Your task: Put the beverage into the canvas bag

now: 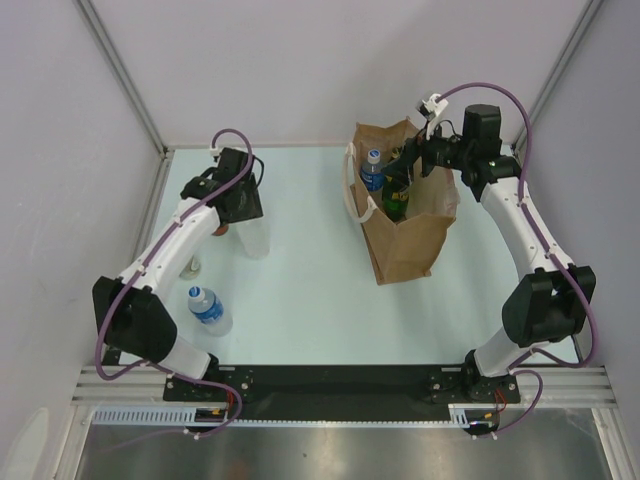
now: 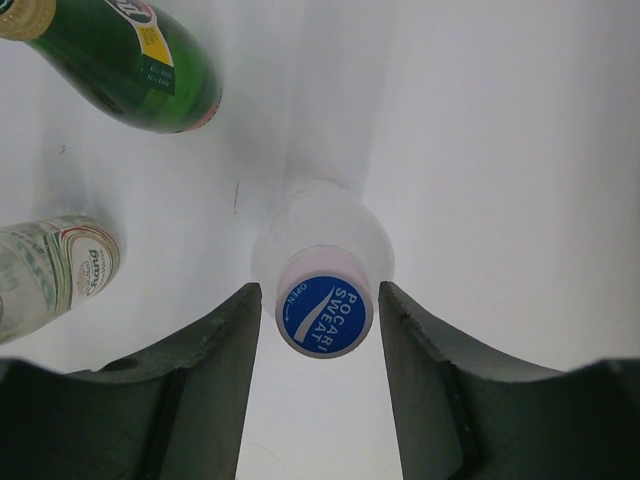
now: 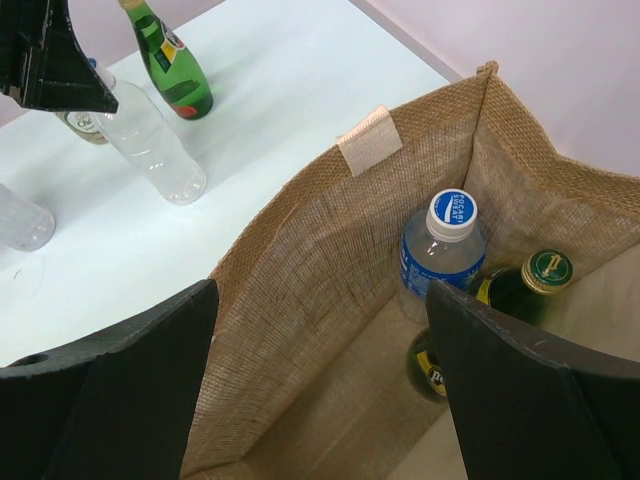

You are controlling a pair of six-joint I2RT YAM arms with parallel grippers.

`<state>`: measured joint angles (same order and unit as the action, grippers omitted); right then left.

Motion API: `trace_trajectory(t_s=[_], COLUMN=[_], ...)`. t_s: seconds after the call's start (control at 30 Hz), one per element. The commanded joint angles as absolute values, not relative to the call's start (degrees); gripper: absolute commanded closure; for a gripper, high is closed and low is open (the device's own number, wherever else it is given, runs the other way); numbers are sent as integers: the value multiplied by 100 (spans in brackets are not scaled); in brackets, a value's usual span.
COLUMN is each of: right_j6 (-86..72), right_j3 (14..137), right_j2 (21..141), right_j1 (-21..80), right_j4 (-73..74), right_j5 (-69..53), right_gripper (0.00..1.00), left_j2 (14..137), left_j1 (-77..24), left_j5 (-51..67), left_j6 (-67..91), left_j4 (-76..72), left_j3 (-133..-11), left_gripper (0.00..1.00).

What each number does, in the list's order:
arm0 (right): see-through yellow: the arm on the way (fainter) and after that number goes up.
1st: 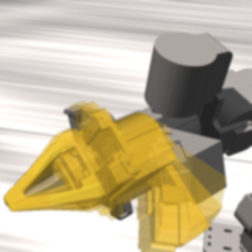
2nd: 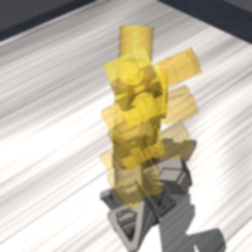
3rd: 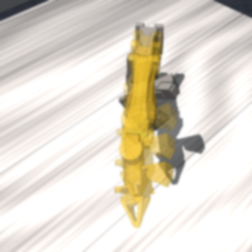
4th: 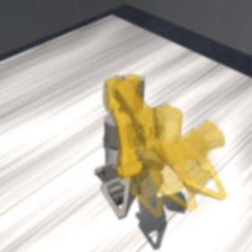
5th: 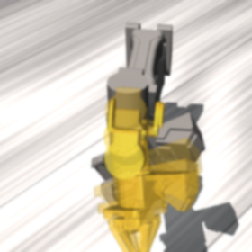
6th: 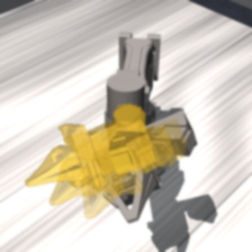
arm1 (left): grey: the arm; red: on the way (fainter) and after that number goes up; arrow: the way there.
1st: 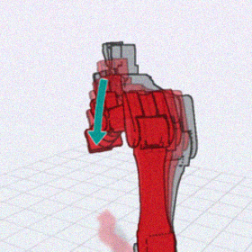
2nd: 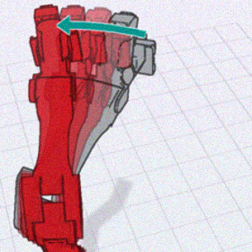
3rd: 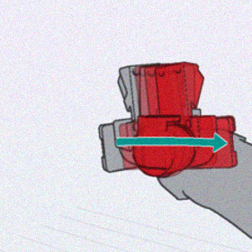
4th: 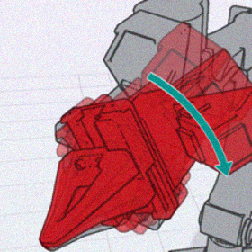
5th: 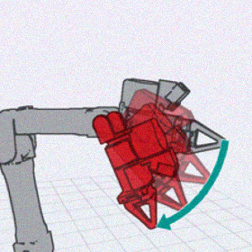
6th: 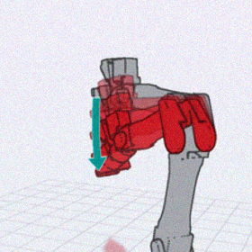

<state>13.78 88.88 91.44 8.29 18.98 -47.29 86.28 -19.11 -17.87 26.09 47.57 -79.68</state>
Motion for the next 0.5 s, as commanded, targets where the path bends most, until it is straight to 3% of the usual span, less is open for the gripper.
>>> trace_trajectory(t_s=[0.0,0.17,0.33,0.37,0.4,0.47], right_j6=[1362,1362,1362,1362,1362,1371], right_j3=[8851,8851,8824,8824,8833,8850], right_j2=[8851,8851,8833,8833,8824,8816], right_j1=[853,844,844,844,844,844], right_j4=[1872,1890,1898,1907,1916,1951], right_j5=[-4799,-4799,-4808,-4816,-4825,-4834], right_gripper=[10,10,10,10,10,10], left_j2=[8701,8745,8789,8780,8772,8693], left_j1=[-1934,-1934,-1925,-1934,-1934,-1968], left_j5=[-1916,-1898,-1846,-1828,-1785,-1697], left_j6=[2417,2338,2259,2224,2180,1978], left_j4=[4729,4737,4737,4729,4720,4667], left_j3=[-8323,-8394,-8420,-8429,-8455,-8490], left_gripper=[47,50,59,63,77,95])
